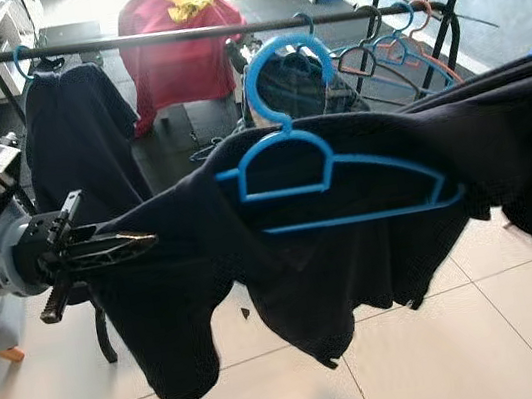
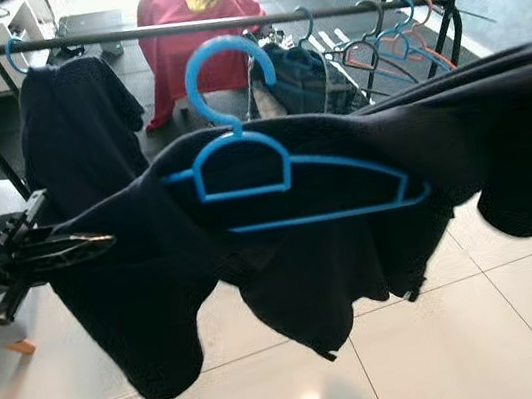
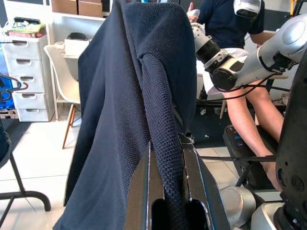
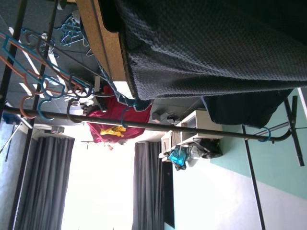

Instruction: Hang hanger

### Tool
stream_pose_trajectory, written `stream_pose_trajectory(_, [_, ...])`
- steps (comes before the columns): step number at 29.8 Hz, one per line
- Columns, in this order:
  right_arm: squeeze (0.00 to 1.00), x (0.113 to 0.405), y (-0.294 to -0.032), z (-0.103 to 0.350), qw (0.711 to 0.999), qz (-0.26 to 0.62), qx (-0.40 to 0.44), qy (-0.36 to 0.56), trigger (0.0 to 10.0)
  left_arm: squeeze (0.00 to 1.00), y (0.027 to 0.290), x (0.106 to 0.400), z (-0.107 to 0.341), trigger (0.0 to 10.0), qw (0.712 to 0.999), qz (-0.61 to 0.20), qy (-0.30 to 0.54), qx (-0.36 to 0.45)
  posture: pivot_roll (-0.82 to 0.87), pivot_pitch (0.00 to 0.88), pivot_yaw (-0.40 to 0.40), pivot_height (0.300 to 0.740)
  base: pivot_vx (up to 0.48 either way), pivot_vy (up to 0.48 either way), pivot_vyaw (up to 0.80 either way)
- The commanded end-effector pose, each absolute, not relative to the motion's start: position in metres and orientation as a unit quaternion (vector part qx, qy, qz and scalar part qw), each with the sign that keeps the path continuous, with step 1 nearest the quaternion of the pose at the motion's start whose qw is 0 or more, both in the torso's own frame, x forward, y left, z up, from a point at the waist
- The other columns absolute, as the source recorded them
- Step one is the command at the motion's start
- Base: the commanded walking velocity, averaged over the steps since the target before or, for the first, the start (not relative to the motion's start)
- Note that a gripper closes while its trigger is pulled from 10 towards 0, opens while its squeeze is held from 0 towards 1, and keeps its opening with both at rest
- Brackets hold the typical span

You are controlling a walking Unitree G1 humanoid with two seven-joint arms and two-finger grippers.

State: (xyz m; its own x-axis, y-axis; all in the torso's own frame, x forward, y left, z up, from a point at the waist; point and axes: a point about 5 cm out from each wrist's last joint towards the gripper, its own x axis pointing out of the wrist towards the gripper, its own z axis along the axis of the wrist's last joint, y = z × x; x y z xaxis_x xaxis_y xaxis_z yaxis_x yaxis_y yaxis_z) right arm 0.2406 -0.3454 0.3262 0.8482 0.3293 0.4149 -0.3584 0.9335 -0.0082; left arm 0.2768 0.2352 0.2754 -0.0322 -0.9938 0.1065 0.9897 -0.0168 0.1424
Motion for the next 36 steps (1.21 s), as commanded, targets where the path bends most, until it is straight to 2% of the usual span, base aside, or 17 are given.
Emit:
stream_pose_trajectory(1, [0.0, 0.219, -0.394, 0.338, 0.963, 0.023, 0.057, -0.261, 0.0, 0.0, 0.251, 0.273, 0.273, 10.0, 0.713, -0.695, -0.092, -0.003, -0.07, 0.109, -0.049, 0.74, 0.0, 0.0, 0.0])
stream_pose_trajectory(4, [0.0, 0.217, -0.417, 0.324, 0.97, -0.059, 0.072, -0.223, 0.0, 0.0, 0.249, 0.268, 0.287, 10.0, 0.692, -0.707, -0.143, -0.022, -0.07, 0.109, -0.049, 0.74, 0.0, 0.0, 0.0])
stream_pose_trajectory(6, [0.0, 0.217, -0.417, 0.324, 0.97, -0.059, 0.072, -0.223, 0.0, 0.0, 0.249, 0.268, 0.287, 10.0, 0.692, -0.707, -0.143, -0.022, -0.07, 0.109, -0.049, 0.74, 0.0, 0.0, 0.0])
stream_pose_trajectory(9, [0.0, 0.217, -0.431, 0.307, 0.971, -0.12, 0.092, -0.184, 0.0, 0.0, 0.243, 0.26, 0.301, 10.0, 0.659, -0.73, -0.181, -0.031, -0.08, 0.11, -0.05, 0.74, 0.0, 0.0, 0.0])
stream_pose_trajectory(11, [0.0, 0.217, -0.431, 0.307, 0.971, -0.12, 0.092, -0.184, 0.0, 0.0, 0.243, 0.26, 0.301, 10.0, 0.659, -0.73, -0.181, -0.031, -0.08, 0.11, -0.05, 0.74, 0.0, 0.0, 0.0])
stream_pose_trajectory(14, [0.0, 0.219, -0.436, 0.295, 0.969, -0.144, 0.116, -0.161, 0.0, 0.0, 0.236, 0.254, 0.31, 10.0, 0.63, -0.75, -0.2, -0.035, -0.08, 0.107, -0.051, 0.74, 0.0, 0.0, 0.0])
stream_pose_trajectory(18, [0.0, 0.239, -0.416, 0.271, 0.978, -0.106, 0.133, -0.117, 0.0, 0.0, 0.225, 0.255, 0.318, 10.0, 0.593, -0.765, -0.242, -0.063, -0.07, 0.101, -0.052, 0.74, 0.0, 0.0, 0.0])
stream_pose_trajectory(23, [0.0, 0.254, -0.396, 0.252, 0.981, -0.078, 0.152, -0.089, 0.0, 0.0, 0.215, 0.257, 0.317, 10.0, 0.575, -0.77, -0.26, -0.093, -0.07, 0.101, -0.052, 0.74, 0.0, 0.0, 0.0])
stream_pose_trajectory(27, [0.0, 0.272, -0.358, 0.228, 0.986, -0.02, 0.161, -0.048, 0.0, 0.0, 0.201, 0.266, 0.314, 10.0, 0.58, -0.752, -0.283, -0.135, -0.07, 0.091, -0.053, 0.74, 0.0, 0.0, 0.0])
stream_pose_trajectory(29, [0.0, 0.279, -0.33, 0.218, 0.986, 0.028, 0.16, -0.028, 0.0, 0.0, 0.193, 0.271, 0.311, 10.0, 0.597, -0.734, -0.286, -0.151, -0.08, 0.089, -0.052, 0.74, 0.0, 0.0, 0.0])
stream_pose_trajectory(30, [0.0, 0.28, -0.316, 0.216, 0.985, 0.06, 0.158, -0.029, 8.2, 0.0, 0.189, 0.274, 0.309, 10.0, 0.609, -0.724, -0.282, -0.156, -0.07, 0.089, -0.052, 0.74, 0.0, 0.0, 0.0])
stream_pose_trajectory(31, [0.0, 0.28, -0.306, 0.215, 0.982, 0.086, 0.164, -0.029, 8.2, 0.0, 0.185, 0.277, 0.307, 10.0, 0.622, -0.715, -0.279, -0.155, -0.07, 0.089, -0.052, 0.74, 0.0, 0.0, 0.0])
stream_pose_trajectory(32, [1.0, 0.279, -0.292, 0.214, 0.978, 0.124, 0.164, -0.03, 10.0, 0.0, 0.18, 0.284, 0.303, 10.0, 0.652, -0.692, -0.271, -0.15, -0.07, 0.087, -0.053, 0.74, 0.0, 0.0, 0.0])
stream_pose_trajectory(33, [1.0, 0.279, -0.292, 0.214, 0.978, 0.124, 0.164, -0.03, 10.0, 0.0, 0.18, 0.284, 0.303, 10.0, 0.652, -0.692, -0.271, -0.15, -0.07, 0.087, -0.053, 0.74, 0.0, 0.0, 0.0])
stream_pose_trajectory(34, [1.0, 0.275, -0.276, 0.213, 0.973, 0.177, 0.149, -0.024, 10.0, 0.0, 0.176, 0.293, 0.298, 10.0, 0.688, -0.664, -0.258, -0.134, -0.08, 0.087, -0.051, 0.74, 0.0, 0.0, 0.0])
stream_pose_trajectory(35, [1.0, 0.275, -0.276, 0.213, 0.973, 0.177, 0.149, -0.024, 10.0, 0.0, 0.176, 0.293, 0.298, 10.0, 0.688, -0.664, -0.258, -0.134, -0.08, 0.087, -0.051, 0.74, 0.0, 0.0, 0.0])
stream_pose_trajectory(36, [1.0, 0.271, -0.265, 0.212, 0.968, 0.209, 0.139, -0.019, 10.0, 0.0, 0.174, 0.299, 0.294, 10.0, 0.711, -0.645, -0.25, -0.122, -0.08, 0.087, -0.051, 0.74, 0.0, 0.0, 0.0])
